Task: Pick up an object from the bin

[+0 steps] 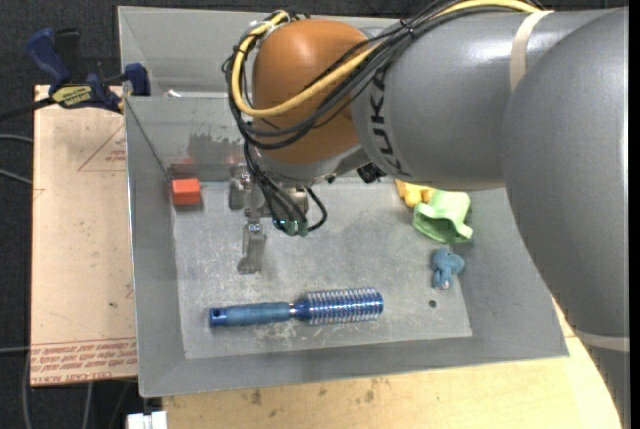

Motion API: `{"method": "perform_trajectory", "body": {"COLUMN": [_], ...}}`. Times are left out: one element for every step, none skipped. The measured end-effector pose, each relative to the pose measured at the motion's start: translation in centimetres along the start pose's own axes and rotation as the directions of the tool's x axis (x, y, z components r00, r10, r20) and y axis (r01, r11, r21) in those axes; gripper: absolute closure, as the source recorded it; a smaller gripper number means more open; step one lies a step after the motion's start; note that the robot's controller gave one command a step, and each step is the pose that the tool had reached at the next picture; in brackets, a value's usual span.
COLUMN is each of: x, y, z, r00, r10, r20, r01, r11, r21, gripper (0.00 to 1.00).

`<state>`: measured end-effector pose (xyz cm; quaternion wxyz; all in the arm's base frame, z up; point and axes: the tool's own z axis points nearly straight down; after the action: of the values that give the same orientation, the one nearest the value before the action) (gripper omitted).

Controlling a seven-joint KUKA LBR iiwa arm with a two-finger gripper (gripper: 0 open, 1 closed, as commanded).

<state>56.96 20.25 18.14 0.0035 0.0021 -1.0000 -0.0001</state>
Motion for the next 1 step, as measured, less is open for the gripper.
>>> {"method": "perform_trajectory", "body": {"x": [4.80], "y": [-1.02], "z": [3.79], "r00": [0.998], "r10": [0.060], "r20": [0.000], "r01": [-0.060], "r11": [0.998], "r21": [0.001], "gripper": [0.00]}}
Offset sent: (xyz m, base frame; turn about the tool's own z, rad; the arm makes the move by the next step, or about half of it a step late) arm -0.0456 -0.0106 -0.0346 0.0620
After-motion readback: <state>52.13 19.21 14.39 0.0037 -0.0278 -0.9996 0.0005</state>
